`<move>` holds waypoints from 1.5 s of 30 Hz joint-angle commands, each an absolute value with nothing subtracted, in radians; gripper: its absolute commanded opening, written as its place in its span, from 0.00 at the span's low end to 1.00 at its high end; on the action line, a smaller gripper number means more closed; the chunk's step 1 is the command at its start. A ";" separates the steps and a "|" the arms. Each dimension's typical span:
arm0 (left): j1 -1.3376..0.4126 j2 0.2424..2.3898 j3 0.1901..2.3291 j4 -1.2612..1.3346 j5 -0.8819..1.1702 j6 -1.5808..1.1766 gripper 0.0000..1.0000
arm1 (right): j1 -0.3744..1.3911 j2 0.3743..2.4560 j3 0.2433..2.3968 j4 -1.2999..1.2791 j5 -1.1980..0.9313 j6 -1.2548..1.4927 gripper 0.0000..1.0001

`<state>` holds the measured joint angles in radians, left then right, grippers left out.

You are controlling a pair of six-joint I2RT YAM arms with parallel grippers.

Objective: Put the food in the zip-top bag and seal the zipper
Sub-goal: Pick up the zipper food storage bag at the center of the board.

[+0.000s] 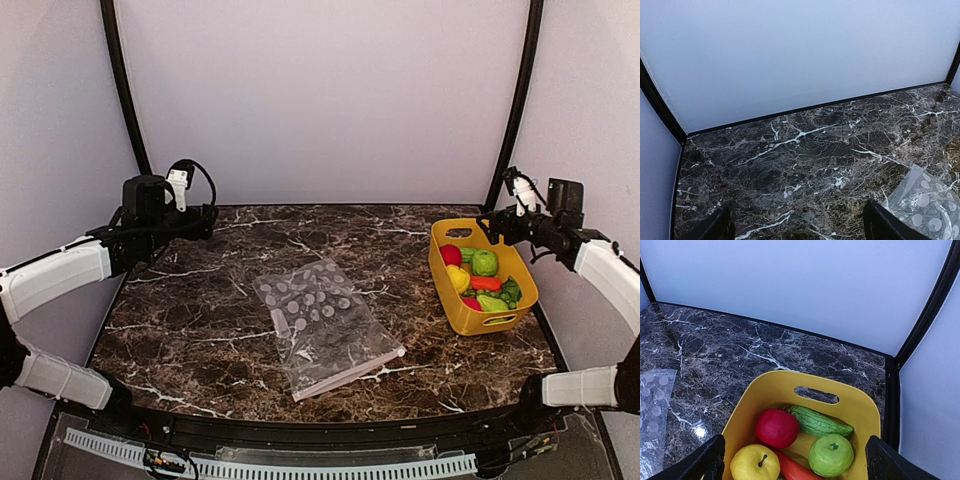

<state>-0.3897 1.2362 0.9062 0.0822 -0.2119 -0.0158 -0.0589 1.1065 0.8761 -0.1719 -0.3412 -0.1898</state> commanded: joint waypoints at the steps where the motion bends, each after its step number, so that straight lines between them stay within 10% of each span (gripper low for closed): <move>1: -0.373 1.254 0.884 0.122 -0.078 -0.029 0.85 | -0.080 1.063 0.804 -0.091 -0.346 -0.199 0.96; 13: -0.416 1.317 0.894 0.133 0.128 -0.025 0.63 | -0.100 1.040 0.690 -0.087 -0.484 -0.374 0.99; 30: -0.746 1.370 0.987 -0.082 0.199 0.128 0.61 | 0.090 1.198 0.896 -0.396 -0.499 -0.471 0.81; 45: -1.310 1.669 1.289 -0.485 -0.219 0.178 0.46 | 0.104 1.246 0.825 -0.274 -0.457 -0.431 0.83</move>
